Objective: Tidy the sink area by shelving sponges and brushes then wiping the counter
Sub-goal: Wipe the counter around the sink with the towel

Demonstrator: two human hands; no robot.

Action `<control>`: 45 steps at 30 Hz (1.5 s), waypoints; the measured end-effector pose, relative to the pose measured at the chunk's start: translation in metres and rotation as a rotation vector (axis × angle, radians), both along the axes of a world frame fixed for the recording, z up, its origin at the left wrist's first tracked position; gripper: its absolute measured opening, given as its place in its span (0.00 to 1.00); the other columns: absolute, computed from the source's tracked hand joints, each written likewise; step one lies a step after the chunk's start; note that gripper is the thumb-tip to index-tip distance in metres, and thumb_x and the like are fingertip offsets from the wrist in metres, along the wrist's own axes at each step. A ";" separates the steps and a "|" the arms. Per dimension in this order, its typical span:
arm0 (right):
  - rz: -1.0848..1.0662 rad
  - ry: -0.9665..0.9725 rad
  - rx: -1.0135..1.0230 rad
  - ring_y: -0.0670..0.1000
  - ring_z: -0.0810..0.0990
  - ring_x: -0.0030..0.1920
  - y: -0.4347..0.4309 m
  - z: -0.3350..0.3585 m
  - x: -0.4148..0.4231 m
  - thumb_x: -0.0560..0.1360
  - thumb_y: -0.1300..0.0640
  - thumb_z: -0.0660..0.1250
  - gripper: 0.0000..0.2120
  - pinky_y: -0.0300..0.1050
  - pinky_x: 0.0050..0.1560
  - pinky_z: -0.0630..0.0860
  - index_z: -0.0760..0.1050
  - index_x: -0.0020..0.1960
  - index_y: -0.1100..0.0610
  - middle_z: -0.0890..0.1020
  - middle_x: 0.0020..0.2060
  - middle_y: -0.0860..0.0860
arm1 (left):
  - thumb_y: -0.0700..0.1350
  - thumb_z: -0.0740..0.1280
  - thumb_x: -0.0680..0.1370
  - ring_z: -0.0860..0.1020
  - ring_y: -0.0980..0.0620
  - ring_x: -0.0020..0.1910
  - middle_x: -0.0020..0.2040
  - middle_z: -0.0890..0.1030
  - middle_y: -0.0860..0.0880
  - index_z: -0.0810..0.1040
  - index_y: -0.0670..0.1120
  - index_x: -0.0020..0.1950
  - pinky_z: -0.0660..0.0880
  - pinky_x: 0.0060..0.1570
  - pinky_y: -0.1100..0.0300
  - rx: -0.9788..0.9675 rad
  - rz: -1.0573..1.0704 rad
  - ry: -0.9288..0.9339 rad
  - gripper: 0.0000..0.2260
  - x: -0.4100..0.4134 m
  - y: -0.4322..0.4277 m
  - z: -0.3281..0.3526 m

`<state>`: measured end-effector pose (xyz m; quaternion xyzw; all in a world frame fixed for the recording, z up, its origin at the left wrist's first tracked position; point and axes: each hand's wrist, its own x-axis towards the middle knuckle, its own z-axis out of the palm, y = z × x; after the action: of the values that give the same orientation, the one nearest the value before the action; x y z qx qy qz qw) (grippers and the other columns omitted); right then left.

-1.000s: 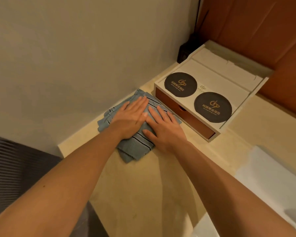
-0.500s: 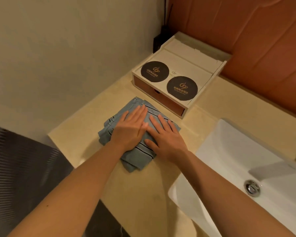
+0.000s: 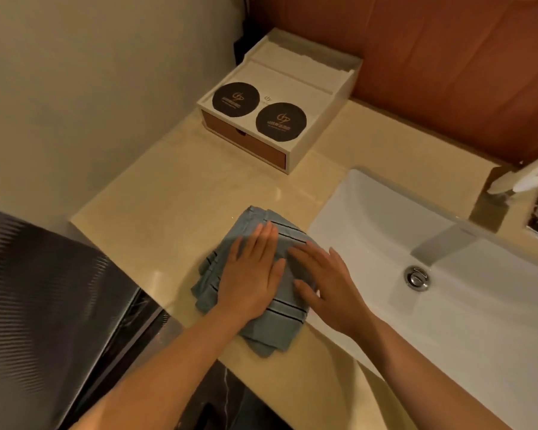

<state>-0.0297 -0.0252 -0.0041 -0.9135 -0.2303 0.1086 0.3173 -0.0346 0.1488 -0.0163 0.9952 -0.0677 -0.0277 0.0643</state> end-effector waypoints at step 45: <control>-1.023 0.105 0.749 0.34 0.79 0.40 -0.086 0.038 0.162 0.75 0.70 0.60 0.19 0.29 0.38 0.77 0.70 0.61 0.54 0.76 0.46 0.42 | 0.54 0.45 0.78 0.69 0.48 0.69 0.70 0.70 0.42 0.67 0.39 0.70 0.67 0.65 0.49 -0.039 -0.073 -0.024 0.28 0.212 -0.136 -0.004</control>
<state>0.1328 -0.1112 0.0335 -0.7285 0.2288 -0.0998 0.6380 0.1779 0.0124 -0.0204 0.9909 -0.1051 -0.0166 0.0820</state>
